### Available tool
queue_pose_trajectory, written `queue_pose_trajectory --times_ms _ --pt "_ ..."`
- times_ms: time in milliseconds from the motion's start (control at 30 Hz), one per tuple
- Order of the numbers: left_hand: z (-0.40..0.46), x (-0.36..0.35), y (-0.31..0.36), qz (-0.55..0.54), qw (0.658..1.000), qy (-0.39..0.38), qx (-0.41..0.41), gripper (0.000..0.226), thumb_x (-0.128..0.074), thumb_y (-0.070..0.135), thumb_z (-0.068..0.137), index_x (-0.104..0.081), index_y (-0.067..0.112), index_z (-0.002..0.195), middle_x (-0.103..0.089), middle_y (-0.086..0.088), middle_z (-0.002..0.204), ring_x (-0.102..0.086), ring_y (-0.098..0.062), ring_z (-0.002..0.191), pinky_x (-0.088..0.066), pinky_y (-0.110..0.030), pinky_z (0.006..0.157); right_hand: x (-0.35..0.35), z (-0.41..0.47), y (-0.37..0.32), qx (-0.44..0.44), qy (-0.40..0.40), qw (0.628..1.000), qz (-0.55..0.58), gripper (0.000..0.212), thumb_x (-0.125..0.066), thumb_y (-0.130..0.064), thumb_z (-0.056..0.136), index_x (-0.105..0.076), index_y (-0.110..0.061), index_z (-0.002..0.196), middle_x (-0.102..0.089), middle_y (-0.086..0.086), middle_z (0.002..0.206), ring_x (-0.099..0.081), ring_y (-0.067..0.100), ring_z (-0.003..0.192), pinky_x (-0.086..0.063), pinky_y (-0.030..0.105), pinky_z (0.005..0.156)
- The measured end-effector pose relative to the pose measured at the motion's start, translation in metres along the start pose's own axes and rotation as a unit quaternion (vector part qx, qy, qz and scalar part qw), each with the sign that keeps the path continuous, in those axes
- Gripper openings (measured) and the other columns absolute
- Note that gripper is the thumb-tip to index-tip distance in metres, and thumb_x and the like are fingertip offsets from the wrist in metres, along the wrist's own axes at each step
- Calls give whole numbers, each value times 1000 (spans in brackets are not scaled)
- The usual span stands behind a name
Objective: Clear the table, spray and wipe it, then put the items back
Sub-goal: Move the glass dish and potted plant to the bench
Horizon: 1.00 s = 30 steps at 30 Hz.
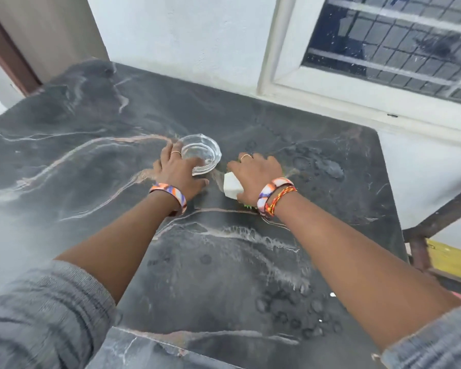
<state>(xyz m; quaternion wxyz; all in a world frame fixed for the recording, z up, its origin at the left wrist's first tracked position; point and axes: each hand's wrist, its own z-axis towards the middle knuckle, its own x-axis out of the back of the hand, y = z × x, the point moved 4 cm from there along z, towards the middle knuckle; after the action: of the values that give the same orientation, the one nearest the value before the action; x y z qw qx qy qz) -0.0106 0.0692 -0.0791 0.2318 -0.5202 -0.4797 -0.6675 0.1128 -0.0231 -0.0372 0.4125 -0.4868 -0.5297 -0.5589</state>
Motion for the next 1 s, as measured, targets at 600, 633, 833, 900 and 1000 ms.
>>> queue_pose_trajectory --times_ms 600,633,833,900,1000 --pt "-78 -28 144 39 979 64 -192 25 -58 6 80 -64 11 103 -66 -18 102 -59 -40 95 -43 -40 76 -19 -191 139 -341 163 609 698 18 -65 -24 81 -58 -15 67 -55 -1 59 -50 14 60 -38 26 62" --pt "-91 -32 170 20 975 65 -213 25 -58 7 81 -65 11 105 -66 -18 103 -59 -40 95 -43 -40 75 -23 -216 149 -346 180 544 743 18 -62 -20 84 -59 -14 67 -54 3 58 -51 15 58 -39 25 61" --pt "-170 -58 311 -47 936 55 -344 26 -57 5 81 -67 8 105 -66 -22 100 -59 -41 95 -45 -41 74 -54 -365 207 -420 270 263 826 12 -56 -15 86 -56 -14 75 -55 2 56 -51 15 46 -47 25 50" --pt "-202 -80 354 -45 922 26 -383 25 -57 5 81 -68 9 102 -67 -20 101 -59 -39 97 -45 -40 78 -67 -421 223 -426 301 211 827 12 -55 -16 88 -55 -12 77 -60 6 58 -58 18 46 -54 26 46" --pt "-246 -115 406 -21 899 -20 -438 23 -54 10 84 -67 15 103 -68 -12 105 -59 -33 103 -44 -35 84 -86 -495 241 -433 341 157 819 9 -56 -18 88 -55 -10 83 -61 13 70 -60 23 61 -57 30 54"
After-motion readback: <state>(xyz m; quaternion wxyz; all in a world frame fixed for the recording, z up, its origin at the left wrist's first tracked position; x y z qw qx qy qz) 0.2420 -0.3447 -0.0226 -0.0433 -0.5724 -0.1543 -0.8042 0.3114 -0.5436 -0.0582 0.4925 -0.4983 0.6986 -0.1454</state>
